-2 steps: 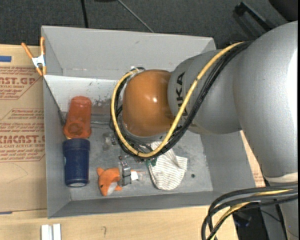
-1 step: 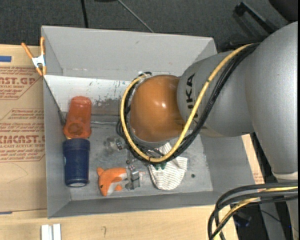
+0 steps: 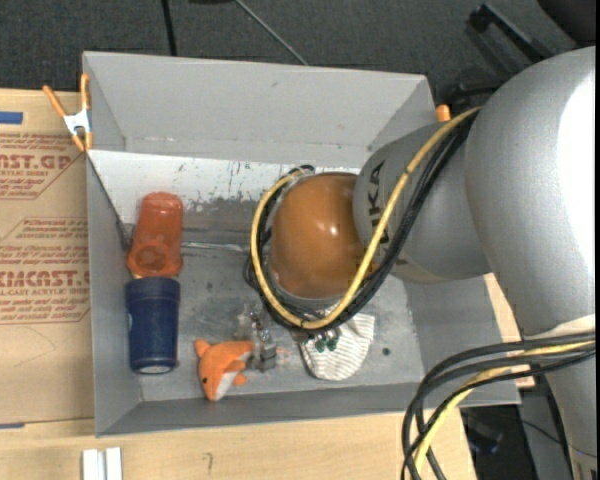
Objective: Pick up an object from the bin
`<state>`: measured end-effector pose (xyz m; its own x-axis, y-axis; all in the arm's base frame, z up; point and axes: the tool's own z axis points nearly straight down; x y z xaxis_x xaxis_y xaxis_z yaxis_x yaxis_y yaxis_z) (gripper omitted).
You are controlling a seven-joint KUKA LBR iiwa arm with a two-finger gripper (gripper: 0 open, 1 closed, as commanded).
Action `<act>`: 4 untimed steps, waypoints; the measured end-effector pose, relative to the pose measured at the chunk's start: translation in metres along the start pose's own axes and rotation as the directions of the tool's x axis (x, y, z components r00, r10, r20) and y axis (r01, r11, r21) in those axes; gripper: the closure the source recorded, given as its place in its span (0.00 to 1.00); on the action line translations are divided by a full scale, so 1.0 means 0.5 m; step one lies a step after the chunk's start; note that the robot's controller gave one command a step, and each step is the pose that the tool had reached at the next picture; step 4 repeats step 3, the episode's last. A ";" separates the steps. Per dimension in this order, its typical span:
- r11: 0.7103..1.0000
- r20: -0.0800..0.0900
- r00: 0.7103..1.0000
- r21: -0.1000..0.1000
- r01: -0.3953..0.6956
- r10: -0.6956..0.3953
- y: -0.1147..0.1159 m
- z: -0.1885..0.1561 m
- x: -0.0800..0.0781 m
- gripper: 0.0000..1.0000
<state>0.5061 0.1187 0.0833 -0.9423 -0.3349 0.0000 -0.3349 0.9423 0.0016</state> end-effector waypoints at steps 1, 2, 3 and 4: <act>1.000 0.000 1.000 0.000 0.000 0.000 0.000 0.000 0.000 1.00; 0.996 0.002 0.996 0.000 0.094 -0.094 -0.017 0.012 0.000 1.00; 0.997 0.003 0.997 0.001 0.078 -0.078 -0.014 -0.242 -0.002 1.00; 0.997 0.003 0.997 0.001 0.078 -0.078 -0.014 -0.242 -0.002 1.00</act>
Offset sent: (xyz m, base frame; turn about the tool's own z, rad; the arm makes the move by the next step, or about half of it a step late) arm 0.0059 -0.0206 -0.0133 -0.1808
